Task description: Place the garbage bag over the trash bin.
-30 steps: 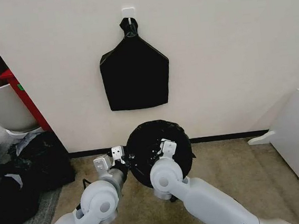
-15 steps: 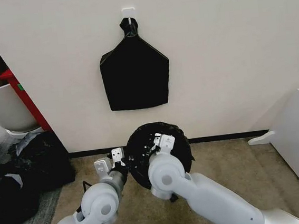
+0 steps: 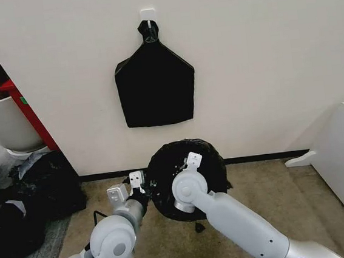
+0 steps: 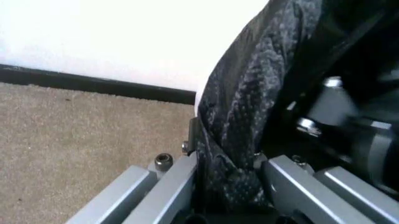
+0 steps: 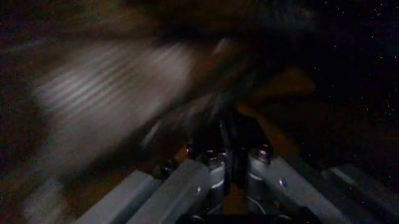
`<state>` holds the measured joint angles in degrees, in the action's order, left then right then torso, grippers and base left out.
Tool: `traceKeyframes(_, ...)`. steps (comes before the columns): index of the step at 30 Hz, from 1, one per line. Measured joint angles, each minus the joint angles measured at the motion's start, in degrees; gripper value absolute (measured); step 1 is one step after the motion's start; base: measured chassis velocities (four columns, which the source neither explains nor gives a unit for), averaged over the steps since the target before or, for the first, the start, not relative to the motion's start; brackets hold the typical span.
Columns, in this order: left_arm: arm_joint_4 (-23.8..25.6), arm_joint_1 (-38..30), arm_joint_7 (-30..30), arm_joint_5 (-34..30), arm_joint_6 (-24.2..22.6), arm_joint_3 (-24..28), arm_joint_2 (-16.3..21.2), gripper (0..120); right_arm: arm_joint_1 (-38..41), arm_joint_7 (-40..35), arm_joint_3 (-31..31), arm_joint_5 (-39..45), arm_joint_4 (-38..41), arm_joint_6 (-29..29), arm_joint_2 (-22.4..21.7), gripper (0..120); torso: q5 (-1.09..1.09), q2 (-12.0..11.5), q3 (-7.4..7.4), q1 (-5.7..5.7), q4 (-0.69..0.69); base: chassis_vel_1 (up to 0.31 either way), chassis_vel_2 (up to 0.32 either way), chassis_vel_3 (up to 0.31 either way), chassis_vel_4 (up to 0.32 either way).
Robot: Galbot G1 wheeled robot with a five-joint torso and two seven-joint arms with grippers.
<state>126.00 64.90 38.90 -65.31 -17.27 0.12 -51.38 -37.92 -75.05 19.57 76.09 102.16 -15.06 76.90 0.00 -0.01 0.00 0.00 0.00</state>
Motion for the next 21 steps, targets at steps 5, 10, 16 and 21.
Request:
traceKeyframes(5, -1.08, -0.07, 0.16, 0.46, 0.0, -0.04, -0.4, 0, -0.1, -1.96, 2.29, 2.65, 6.2, 0.7, -0.97, 0, 0.0, 0.0, 0.0, 0.0, 0.0, 0.0, 0.0, 0.0, 0.0)
traceKeyframes(10, -1.26, -0.5, 0.24, 0.55, 0.06, -0.12, -0.34, 0, -0.33, -2.85, 3.47, 4.52, 7.33, 0.76, -1.0, 0, 0.0, 0.0, 0.0, 0.0, 0.01, 0.0, 0.0, 0.0, 0.0)
traceKeyframes(16, -0.82, -1.15, 0.28, -0.06, 0.07, -0.62, -0.14, 0, -1.96, -2.69, 3.64, 4.18, 4.75, 0.56, -0.84, 0, 0.0, 0.0, 0.0, 0.0, 0.01, 0.0, 0.0, 0.0, 0.0)
traceKeyframes(21, -0.89, -1.83, 0.29, -0.45, 0.07, -0.71, -0.3, 0, -2.3, -2.57, 4.25, 3.41, 4.96, 0.69, -0.99, 0, 0.0, 0.0, 0.0, 0.0, 0.0, 0.0, 0.0, 0.0, 0.0)
